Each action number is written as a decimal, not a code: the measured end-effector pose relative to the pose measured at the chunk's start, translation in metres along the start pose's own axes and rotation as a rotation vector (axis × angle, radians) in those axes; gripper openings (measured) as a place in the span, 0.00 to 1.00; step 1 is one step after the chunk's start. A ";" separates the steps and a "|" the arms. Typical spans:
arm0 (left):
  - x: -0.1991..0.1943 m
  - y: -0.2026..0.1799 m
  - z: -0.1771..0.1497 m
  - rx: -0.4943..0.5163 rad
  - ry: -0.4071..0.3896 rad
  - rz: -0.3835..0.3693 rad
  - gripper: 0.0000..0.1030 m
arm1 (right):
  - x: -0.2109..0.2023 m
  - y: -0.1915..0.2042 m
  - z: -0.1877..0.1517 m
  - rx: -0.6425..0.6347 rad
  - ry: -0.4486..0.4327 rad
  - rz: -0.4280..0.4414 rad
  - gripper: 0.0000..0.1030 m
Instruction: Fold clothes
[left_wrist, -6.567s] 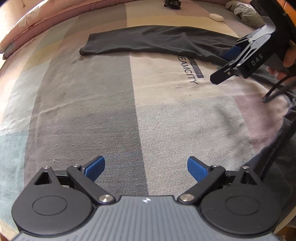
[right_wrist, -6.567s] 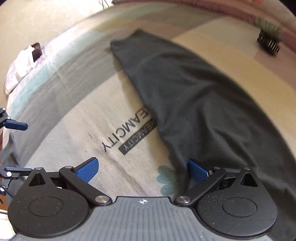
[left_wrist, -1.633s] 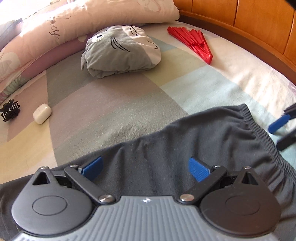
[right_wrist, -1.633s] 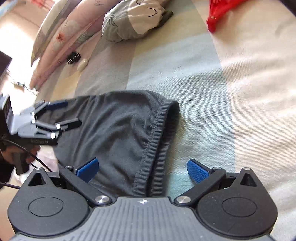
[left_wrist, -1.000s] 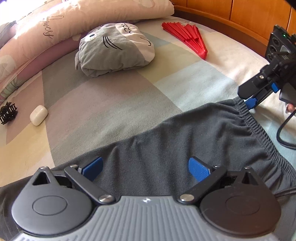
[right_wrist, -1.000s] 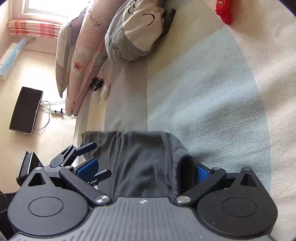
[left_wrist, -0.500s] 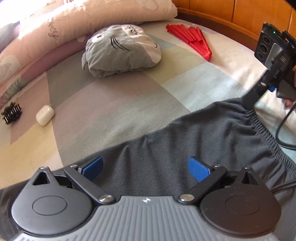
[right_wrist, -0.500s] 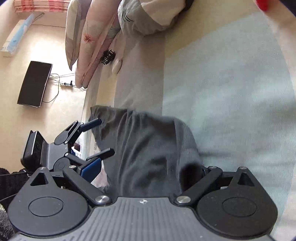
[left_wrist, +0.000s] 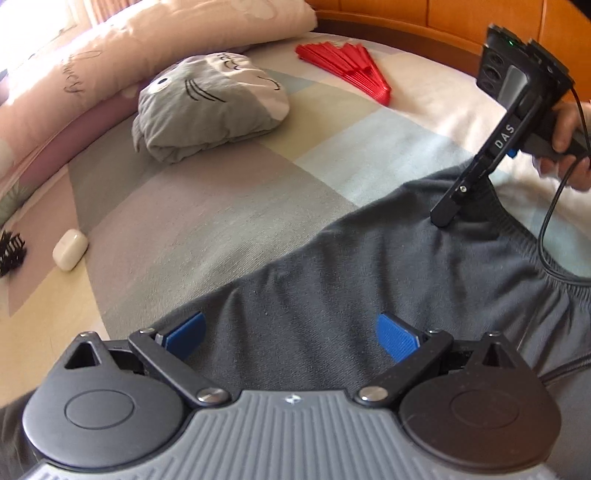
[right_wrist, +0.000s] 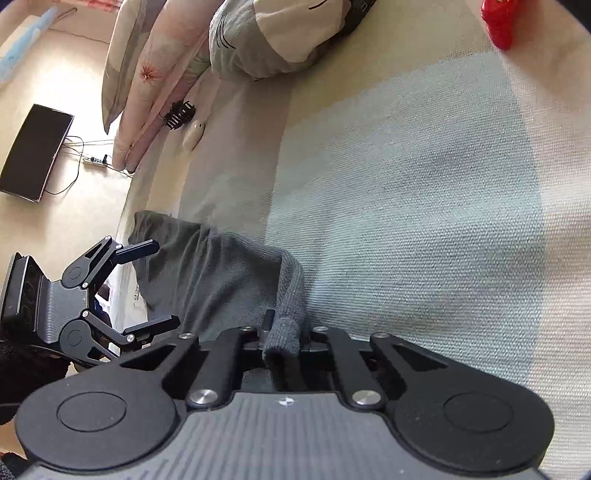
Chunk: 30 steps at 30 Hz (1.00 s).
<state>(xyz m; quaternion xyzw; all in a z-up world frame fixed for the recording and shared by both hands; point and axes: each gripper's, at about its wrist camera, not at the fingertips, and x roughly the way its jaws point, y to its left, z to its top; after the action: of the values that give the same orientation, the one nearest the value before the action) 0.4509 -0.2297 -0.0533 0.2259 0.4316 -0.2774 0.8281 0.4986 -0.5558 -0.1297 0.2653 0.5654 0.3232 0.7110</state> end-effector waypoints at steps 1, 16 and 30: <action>0.001 0.001 0.000 0.013 0.001 -0.003 0.95 | 0.000 0.003 0.000 -0.012 -0.002 -0.019 0.07; 0.005 -0.006 0.000 0.371 -0.038 0.021 0.92 | -0.024 0.096 -0.036 -0.369 -0.070 -0.232 0.09; 0.006 -0.014 -0.018 0.627 -0.027 0.111 0.86 | -0.017 0.160 -0.111 -0.697 0.054 -0.296 0.09</action>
<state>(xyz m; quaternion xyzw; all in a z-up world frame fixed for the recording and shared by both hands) 0.4337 -0.2305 -0.0693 0.4897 0.3011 -0.3541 0.7377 0.3621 -0.4633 -0.0250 -0.0856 0.4722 0.3968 0.7825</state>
